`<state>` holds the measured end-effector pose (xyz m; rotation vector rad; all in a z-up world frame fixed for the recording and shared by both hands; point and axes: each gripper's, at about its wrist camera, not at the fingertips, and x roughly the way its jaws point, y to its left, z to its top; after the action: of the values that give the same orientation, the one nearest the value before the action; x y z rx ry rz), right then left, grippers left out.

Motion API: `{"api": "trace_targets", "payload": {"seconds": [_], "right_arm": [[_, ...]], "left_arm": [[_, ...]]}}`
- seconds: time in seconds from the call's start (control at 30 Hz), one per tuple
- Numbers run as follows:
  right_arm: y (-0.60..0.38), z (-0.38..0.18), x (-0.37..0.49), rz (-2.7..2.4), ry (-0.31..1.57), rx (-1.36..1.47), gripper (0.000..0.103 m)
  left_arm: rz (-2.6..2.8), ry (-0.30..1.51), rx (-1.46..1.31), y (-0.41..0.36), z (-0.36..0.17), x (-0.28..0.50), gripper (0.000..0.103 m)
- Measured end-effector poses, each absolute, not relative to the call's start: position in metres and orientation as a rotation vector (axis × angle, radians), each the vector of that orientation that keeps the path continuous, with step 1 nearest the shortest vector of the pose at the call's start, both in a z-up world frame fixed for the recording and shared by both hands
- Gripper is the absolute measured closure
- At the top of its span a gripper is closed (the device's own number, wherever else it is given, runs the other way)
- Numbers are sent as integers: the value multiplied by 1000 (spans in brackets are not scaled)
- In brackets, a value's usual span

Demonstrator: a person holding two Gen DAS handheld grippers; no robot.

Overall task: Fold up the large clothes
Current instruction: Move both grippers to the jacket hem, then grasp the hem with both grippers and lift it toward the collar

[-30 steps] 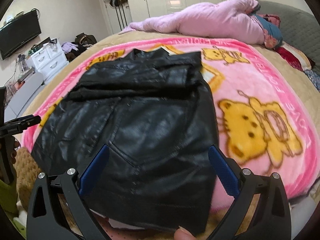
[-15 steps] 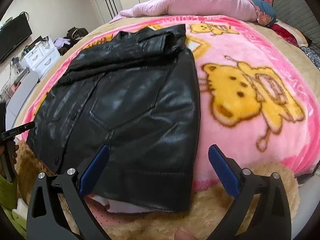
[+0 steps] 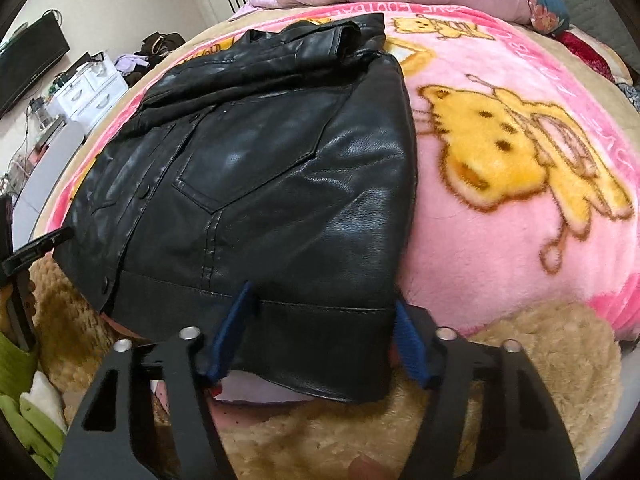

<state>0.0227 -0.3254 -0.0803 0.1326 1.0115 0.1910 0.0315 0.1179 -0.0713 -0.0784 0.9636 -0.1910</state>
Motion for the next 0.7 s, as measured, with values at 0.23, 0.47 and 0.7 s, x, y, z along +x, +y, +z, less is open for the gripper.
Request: {"api": "trace_targets", "payload": {"seconds": [0.23, 0.47, 0.7], "right_arm": [[-332, -83, 24, 202, 1014, 158, 46], [-340, -80, 21, 252, 966, 224, 81], [-344, -47, -4, 317, 842, 270, 88]], "left_arm": [[-231, 959, -91, 110, -72, 39, 71], [-240, 963, -96, 107, -72, 46, 95], [-290, 897, -136, 114, -39, 30, 99]]}}
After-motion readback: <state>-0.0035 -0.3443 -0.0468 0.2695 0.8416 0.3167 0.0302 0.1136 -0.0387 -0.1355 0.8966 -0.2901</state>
